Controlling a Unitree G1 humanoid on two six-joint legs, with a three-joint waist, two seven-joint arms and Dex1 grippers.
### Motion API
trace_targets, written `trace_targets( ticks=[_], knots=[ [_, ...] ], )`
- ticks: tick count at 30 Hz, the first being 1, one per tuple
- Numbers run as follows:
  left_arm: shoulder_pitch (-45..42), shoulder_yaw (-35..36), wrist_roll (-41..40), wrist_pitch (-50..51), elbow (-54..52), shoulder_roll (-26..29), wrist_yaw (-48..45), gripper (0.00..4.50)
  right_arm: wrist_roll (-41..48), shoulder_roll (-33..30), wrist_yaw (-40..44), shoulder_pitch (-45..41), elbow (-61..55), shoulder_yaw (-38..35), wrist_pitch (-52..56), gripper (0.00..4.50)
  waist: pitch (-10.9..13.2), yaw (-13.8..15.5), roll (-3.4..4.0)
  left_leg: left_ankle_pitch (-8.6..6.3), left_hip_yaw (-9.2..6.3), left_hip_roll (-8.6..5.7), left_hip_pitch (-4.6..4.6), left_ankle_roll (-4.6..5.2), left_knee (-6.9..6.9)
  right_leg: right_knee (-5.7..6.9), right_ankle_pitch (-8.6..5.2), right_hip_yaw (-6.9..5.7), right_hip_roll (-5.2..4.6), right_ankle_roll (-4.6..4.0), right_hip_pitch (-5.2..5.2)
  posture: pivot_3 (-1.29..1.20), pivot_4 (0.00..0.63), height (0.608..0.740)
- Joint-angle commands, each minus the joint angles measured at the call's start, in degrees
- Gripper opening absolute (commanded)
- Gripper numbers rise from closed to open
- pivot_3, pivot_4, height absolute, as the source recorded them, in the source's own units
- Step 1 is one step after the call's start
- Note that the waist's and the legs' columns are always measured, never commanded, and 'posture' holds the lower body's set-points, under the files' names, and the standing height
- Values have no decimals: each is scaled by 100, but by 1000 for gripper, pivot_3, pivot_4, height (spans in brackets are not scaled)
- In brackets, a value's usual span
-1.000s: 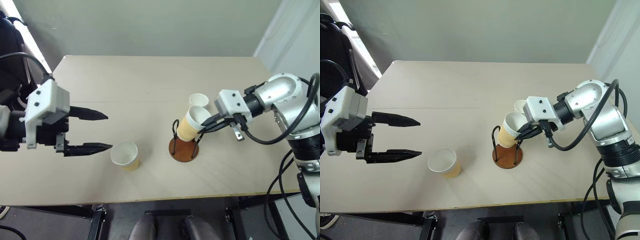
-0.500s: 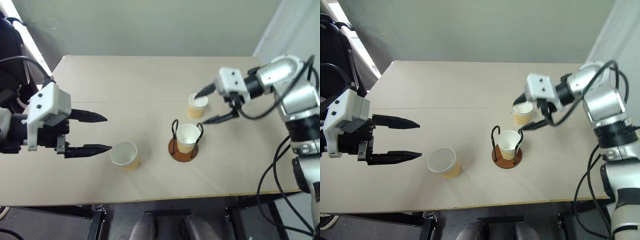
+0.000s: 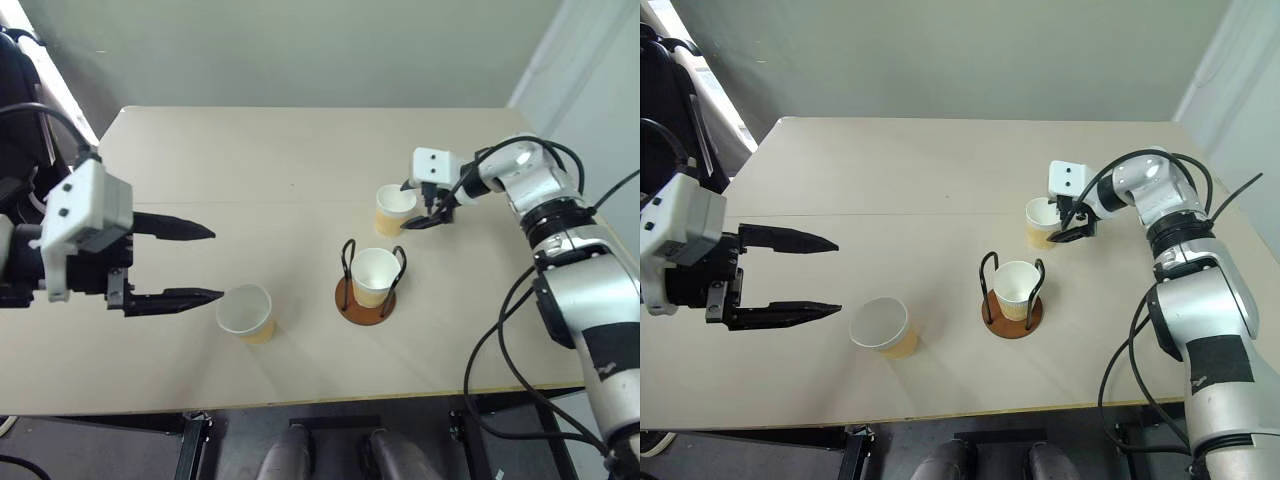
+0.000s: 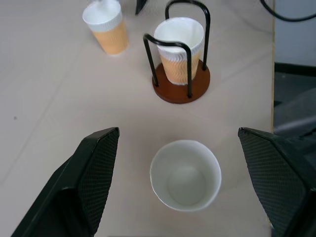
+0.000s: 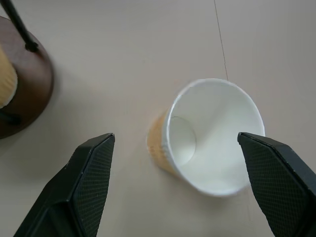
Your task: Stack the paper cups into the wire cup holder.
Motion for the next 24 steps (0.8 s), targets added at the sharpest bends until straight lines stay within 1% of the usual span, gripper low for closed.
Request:
trace_targets(
  ticks=[1, 4, 7, 8, 10, 11, 16, 19, 20, 24],
  knots=[
    [-177, 300, 60, -144, -15, -37, 335, 4152, -95, 72, -83, -210, 111, -73, -147, 4020, 0, -1, 0, 0, -1, 1, -1, 0, 0, 0, 1, -3, 0, -1, 0, 0, 150, 740],
    [-36, 450, 282, -81, -133, -90, 684, 4152, -182, 180, -130, -200, 207, -82, -199, 4020, 0, -2, 0, 2, -2, 4, -2, -2, 2, -1, 5, -13, -1, -8, 1, 0, 150, 740],
    [43, 528, 239, -5, -239, -97, 802, 4152, -258, 237, -155, -206, 265, -91, -236, 4020, 0, -2, 0, 5, -7, 13, -2, -8, 1, -2, 11, -38, 0, -20, 4, 0, 150, 740],
    [66, 560, 221, 11, -271, -104, 835, 4152, -279, 260, -169, -209, 284, -93, -240, 3856, 0, -2, 0, 7, -10, 15, -2, -11, 1, -2, 13, -46, -1, -23, 4, 0, 150, 740],
    [91, 606, 202, 38, -306, -112, 892, 4152, -312, 302, -208, -217, 322, -100, -235, 3420, 0, -1, 0, 11, -17, 20, -2, -18, 0, -2, 20, -64, -1, -35, 4, 0, 150, 740],
    [99, 621, 197, 41, -317, -114, 907, 4152, -328, 316, -223, -221, 336, -106, -234, 3112, 0, -2, 0, 13, -23, 22, -2, -22, -1, -1, 24, -72, 0, -41, 4, 0, 150, 740],
    [222, 841, 112, 193, -483, -106, 919, 4152, -423, 376, -345, -199, 370, -106, -289, 1194, 0, -1, 1, 17, -36, 25, -1, -30, -2, 4, 28, -91, 1, -54, 4, 0, 150, 740],
    [302, 917, 90, 225, -532, -102, 926, 4152, -449, 385, -395, -206, 374, -128, -310, 128, 0, 0, 0, 17, -38, 25, -1, -33, -3, 3, 28, -95, 0, -54, 5, 0, 150, 740],
    [312, 927, 84, 223, -533, -97, 930, 4152, -449, 389, -402, -210, 375, -136, -308, 26, 0, 0, 0, 17, -39, 25, -1, -34, -3, 3, 28, -95, 0, -54, 5, 0, 150, 740],
    [254, 822, 106, 149, -451, -66, 944, 4152, -439, 381, -383, -214, 370, -151, -306, 26, 0, 0, 0, 18, -40, 25, -2, -39, -3, 2, 28, -96, 0, -55, 6, 0, 150, 740]
  ],
)
